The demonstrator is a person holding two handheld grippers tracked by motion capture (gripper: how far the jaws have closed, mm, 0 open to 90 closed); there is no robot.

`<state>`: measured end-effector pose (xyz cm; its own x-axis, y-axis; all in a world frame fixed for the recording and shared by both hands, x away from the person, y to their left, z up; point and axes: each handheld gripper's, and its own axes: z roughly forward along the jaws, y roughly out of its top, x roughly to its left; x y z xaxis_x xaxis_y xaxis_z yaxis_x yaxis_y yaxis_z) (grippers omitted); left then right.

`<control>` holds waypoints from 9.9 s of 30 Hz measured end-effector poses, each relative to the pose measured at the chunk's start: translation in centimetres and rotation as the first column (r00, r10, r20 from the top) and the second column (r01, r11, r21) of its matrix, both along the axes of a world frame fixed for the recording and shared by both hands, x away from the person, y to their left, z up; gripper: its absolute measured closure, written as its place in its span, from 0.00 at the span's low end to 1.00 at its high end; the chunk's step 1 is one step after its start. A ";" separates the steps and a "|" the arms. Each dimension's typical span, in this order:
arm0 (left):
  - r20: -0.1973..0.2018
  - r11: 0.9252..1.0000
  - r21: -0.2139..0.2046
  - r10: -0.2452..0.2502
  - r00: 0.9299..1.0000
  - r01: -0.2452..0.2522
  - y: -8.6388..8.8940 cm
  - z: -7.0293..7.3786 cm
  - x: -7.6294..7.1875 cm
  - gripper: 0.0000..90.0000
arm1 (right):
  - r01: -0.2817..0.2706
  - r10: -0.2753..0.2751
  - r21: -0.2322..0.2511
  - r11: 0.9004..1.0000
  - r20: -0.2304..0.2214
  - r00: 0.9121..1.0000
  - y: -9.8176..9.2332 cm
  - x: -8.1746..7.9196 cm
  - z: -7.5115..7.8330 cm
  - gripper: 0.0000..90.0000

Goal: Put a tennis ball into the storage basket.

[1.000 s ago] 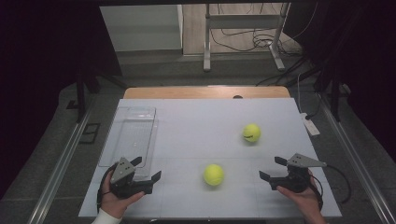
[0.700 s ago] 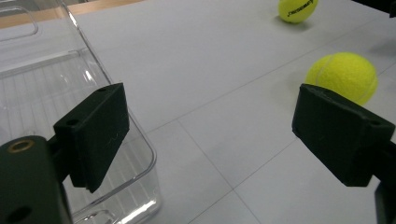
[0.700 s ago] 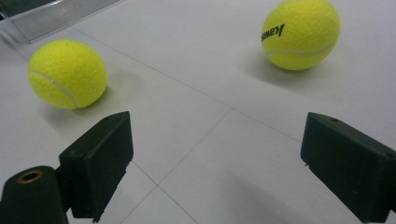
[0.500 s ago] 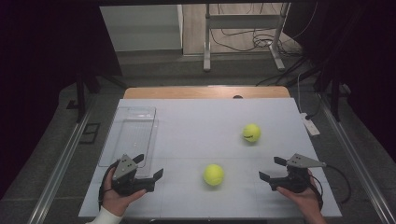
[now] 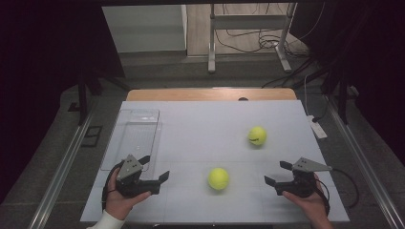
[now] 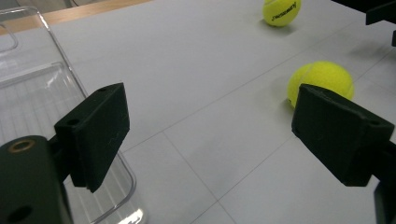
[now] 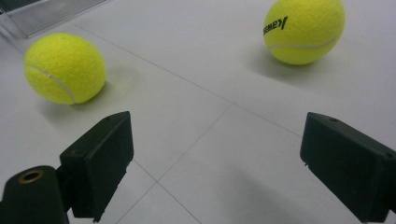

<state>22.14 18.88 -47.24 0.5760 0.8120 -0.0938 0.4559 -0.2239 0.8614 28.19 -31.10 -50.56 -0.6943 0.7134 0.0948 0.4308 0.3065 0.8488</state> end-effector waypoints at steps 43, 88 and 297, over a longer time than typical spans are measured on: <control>-0.082 0.990 -0.004 -0.142 0.986 0.142 -4.6 0.7 3.7 0.14 | 0.001 -0.001 -0.011 1.000 0.006 1.000 0.1 0.2 -0.2 0.12; -0.136 0.964 -0.016 -0.264 0.955 0.264 -8.9 0.9 6.1 0.13 | -0.002 0.002 -0.023 1.000 0.000 1.000 0.2 0.4 -0.4 0.12; 0.046 0.966 -0.066 -0.246 0.968 0.249 -8.3 6.1 6.1 0.29 | 0.023 -0.023 -0.038 0.999 0.003 1.000 -0.1 0.6 -0.6 0.13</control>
<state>28.24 10.59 -41.18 0.7622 0.6360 -0.1207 0.3614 -0.2634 0.8945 28.81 -31.19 -51.16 -0.6779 0.7323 0.0649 0.4356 0.3289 0.8379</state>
